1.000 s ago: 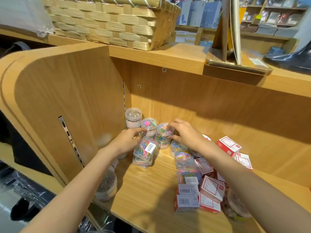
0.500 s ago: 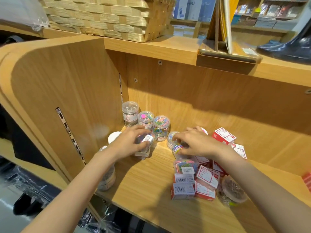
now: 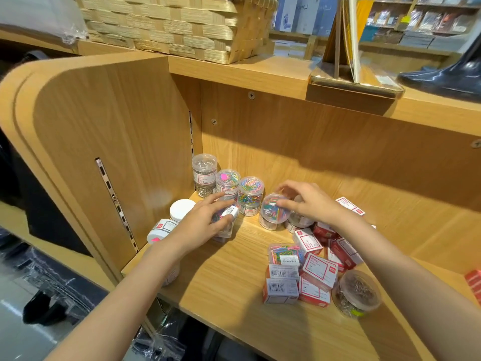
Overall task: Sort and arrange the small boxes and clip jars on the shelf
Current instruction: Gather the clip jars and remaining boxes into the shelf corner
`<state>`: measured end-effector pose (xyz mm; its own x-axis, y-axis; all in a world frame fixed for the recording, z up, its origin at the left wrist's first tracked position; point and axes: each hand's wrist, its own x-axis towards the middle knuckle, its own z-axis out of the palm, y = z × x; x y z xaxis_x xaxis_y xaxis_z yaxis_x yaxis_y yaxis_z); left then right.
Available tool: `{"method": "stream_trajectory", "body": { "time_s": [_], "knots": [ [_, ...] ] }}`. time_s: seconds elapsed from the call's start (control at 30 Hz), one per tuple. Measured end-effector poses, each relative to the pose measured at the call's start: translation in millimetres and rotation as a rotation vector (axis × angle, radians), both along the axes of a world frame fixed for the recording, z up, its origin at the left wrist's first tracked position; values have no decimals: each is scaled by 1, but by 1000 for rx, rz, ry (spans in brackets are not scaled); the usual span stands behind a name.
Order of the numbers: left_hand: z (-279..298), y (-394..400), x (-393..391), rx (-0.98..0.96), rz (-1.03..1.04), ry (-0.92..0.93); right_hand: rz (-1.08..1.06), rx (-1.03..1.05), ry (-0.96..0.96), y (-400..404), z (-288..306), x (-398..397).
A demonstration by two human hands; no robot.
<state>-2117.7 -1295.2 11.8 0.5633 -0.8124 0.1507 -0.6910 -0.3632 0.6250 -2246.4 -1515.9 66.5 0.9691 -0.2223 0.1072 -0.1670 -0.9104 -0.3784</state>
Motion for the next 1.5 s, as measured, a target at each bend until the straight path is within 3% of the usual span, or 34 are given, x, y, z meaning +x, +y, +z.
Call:
{"method": "stream_trajectory", "body": {
  "time_s": [0.13,0.2,0.33,0.43,0.53,0.6,0.7,0.83,0.97,1.13,1.3,1.5],
  "knots": [
    [1,0,-1,11,11,2,-80,-328,72,-1,-10,16],
    [3,2,-1,8,34,-20,-125,-388,34,0,-17,17],
    [12,15,-2,-91,105,-66,-180,-336,-129,7,-16,13],
    [18,33,4,-81,136,-158,-92,-169,-270,29,-4,14],
    [14,56,9,-70,218,-181,190,-43,-180,64,-8,22],
    [10,73,9,-59,218,-164,263,-27,-52,81,-15,31],
    [11,99,3,0,155,-70,248,-63,51,94,-23,48],
    [5,121,-6,234,80,79,245,-144,160,101,-35,66],
    [-3,122,-11,142,133,77,238,-153,192,105,-39,70],
    [-6,119,-10,71,60,114,210,-328,295,96,-31,62],
    [-10,118,-11,23,33,93,458,-311,45,118,-20,68],
    [-12,130,-11,-2,194,76,632,-236,60,146,-49,92]
  ]
}}
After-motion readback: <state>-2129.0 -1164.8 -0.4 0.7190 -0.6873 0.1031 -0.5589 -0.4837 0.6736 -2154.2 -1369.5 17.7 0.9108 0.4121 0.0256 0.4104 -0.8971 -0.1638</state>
